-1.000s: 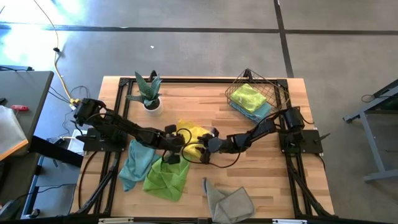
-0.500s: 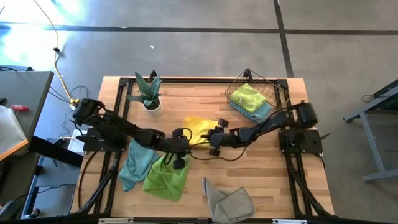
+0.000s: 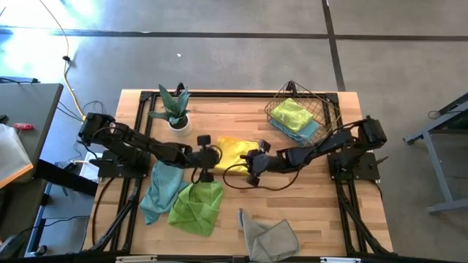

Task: Fold microfiber towels
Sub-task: Put the yellow towel into the wire basket

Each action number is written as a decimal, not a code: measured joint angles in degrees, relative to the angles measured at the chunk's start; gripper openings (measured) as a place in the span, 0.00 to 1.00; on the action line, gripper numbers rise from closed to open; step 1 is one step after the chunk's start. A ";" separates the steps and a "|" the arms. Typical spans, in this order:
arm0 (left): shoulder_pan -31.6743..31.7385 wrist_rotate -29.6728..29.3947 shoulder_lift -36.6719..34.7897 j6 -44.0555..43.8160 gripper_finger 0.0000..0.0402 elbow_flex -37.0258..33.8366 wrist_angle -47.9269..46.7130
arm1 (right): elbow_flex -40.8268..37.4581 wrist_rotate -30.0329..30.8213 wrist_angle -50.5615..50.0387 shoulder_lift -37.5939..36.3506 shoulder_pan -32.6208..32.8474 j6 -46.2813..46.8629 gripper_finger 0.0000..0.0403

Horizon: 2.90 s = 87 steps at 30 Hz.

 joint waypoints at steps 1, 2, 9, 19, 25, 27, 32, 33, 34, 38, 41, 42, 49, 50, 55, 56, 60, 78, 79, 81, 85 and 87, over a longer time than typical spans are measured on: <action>0.48 0.00 0.00 -1.60 0.17 -0.03 -0.37 | -0.01 0.08 -0.40 0.01 -0.02 0.02 0.37; 0.89 0.00 -0.02 -3.07 0.18 -0.04 -0.72 | -0.01 0.32 -0.64 -0.02 -0.05 -0.01 0.37; 4.08 0.57 -0.70 -13.73 0.30 -0.04 -4.55 | -0.02 1.37 -2.09 -0.28 -0.86 -7.56 0.37; 10.25 10.18 -3.23 -34.32 0.43 1.57 -11.60 | -0.02 1.37 -2.08 -0.28 -0.81 -11.42 0.37; 10.96 14.05 -3.89 -39.03 0.43 1.44 -11.30 | -0.02 1.33 -1.85 -0.28 -0.83 -10.03 0.37; 10.94 13.68 -3.61 -40.13 0.43 1.44 -10.71 | -0.02 1.33 -1.80 -0.28 -0.81 -10.01 0.37; 8.93 13.00 -3.39 -42.68 0.43 1.42 -10.62 | -0.02 1.30 -1.68 -0.26 -0.81 -10.01 0.37; 8.24 12.29 -3.39 -42.94 0.43 1.42 -10.71 | -0.02 1.30 -1.66 -0.26 -0.83 -10.04 0.37; 7.52 11.20 -3.39 -43.32 0.43 1.42 -10.62 | -0.02 1.30 -1.68 -0.26 -0.81 -10.01 0.37; 4.83 6.35 -3.39 -44.41 0.43 1.42 -10.11 | -0.02 1.30 -1.68 -0.26 -0.82 -10.02 0.37; 3.74 4.01 -3.39 -47.40 0.44 1.11 -10.36 | -0.02 1.30 -1.67 -0.26 -0.82 -10.03 0.37; 3.64 3.73 -3.39 -48.67 0.44 0.55 -10.11 | -0.02 1.30 -1.68 -0.26 -0.83 -10.04 0.37; 6.03 6.69 -3.39 -54.66 0.61 -5.41 -1.77 | -0.02 1.30 -1.67 -0.24 -0.82 -10.04 0.37; 6.46 7.30 -3.39 -55.24 0.64 -6.31 0.62 | -0.02 1.30 -1.66 -0.24 -0.81 -10.04 0.37; 8.26 8.48 -2.85 -59.81 0.75 -10.43 9.22 | -0.02 1.30 -1.68 -0.24 -0.82 -10.04 0.37; 8.64 8.50 -2.27 -60.53 0.76 -11.01 10.89 | -0.02 1.30 -1.66 -0.24 -0.83 -10.04 0.37; 10.18 9.30 0.10 -61.80 0.76 -12.01 16.04 | -0.02 1.30 -1.69 -0.24 -0.82 -10.04 0.37; 8.07 8.96 11.59 -67.74 0.75 -10.38 32.49 | -0.02 1.08 -1.67 -0.22 -0.82 -10.04 0.37; 7.86 8.96 11.84 -67.72 0.75 -9.93 32.36 | -0.02 1.08 -1.66 -0.22 -0.81 -10.04 0.37; 7.51 9.16 12.13 -67.18 0.74 -8.93 31.61 | -0.02 1.08 -1.66 -0.22 -0.81 -10.04 0.37; 7.37 11.09 12.26 -65.27 0.67 -6.48 28.21 | -0.02 1.09 -1.66 -0.22 -0.83 -10.04 0.37; 7.37 12.25 12.26 -64.02 0.61 -5.63 26.18 | -0.02 1.09 -1.66 -0.22 -0.81 -10.04 0.37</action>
